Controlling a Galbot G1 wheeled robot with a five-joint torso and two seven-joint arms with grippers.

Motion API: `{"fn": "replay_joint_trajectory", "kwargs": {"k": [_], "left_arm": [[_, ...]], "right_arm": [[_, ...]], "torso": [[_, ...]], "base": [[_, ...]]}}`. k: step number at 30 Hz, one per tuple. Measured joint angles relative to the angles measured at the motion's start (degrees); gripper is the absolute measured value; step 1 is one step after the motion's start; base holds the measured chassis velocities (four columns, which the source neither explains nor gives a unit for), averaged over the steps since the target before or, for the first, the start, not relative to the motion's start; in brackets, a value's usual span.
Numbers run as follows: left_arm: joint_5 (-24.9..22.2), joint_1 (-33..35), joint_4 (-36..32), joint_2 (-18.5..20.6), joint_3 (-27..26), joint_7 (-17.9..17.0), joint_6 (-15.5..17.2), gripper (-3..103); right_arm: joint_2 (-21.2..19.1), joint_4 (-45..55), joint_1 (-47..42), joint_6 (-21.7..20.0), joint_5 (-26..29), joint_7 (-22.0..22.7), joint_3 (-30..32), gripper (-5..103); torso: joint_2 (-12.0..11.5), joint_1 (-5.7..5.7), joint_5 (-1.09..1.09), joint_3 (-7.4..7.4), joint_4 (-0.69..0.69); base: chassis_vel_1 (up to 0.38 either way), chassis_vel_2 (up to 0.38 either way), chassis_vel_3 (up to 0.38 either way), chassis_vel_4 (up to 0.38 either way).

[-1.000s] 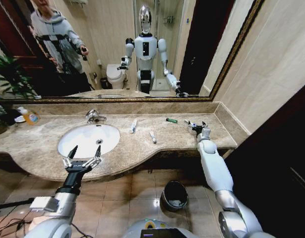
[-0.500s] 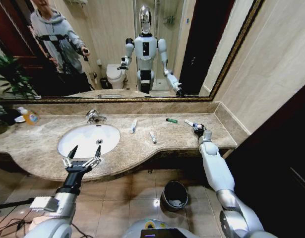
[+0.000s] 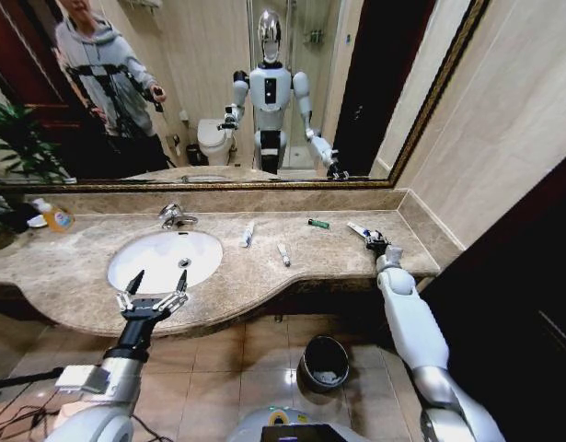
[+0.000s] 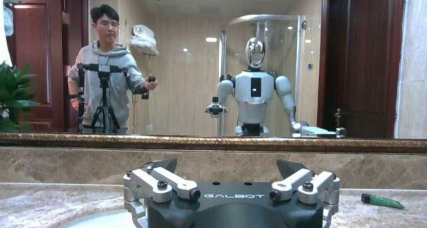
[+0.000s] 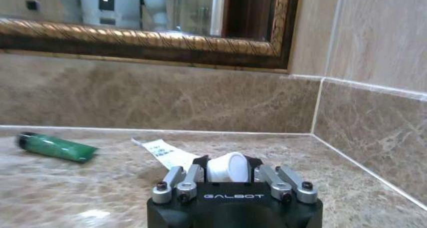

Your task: Pick up the trash from the sink and place it in the trash bin.

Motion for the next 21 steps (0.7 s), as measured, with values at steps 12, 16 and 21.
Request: {"fn": "replay_joint_trajectory", "kwargs": {"k": [12, 16, 21], "left_arm": [[0.0, 0.0, 0.0, 0.0, 0.0, 0.0, 0.0, 100], [0.0, 0.0, 0.0, 0.0, 0.0, 0.0, 0.0, 100], [0.0, 0.0, 0.0, 0.0, 0.0, 0.0, 0.0, 100]], "right_arm": [[0.8, 26.1, -25.5, 4.3, 14.2, -3.3, 4.2, 33], [3.1, 30.0, -32.6, 7.8, 16.8, -6.5, 7.1, 33], [7.7, 32.7, -44.3, 14.6, 18.4, -10.9, 10.3, 33]], "torso": [[0.0, -0.01, -0.05, -0.01, -0.01], [0.0, -0.01, -0.02, -0.01, -0.01], [0.0, -0.02, -0.03, -0.01, -0.01]], "base": [[0.0, 0.0, 0.0, 0.0], [0.0, 0.0, 0.0, 0.0], [0.0, 0.0, 0.0, 0.0]]}}
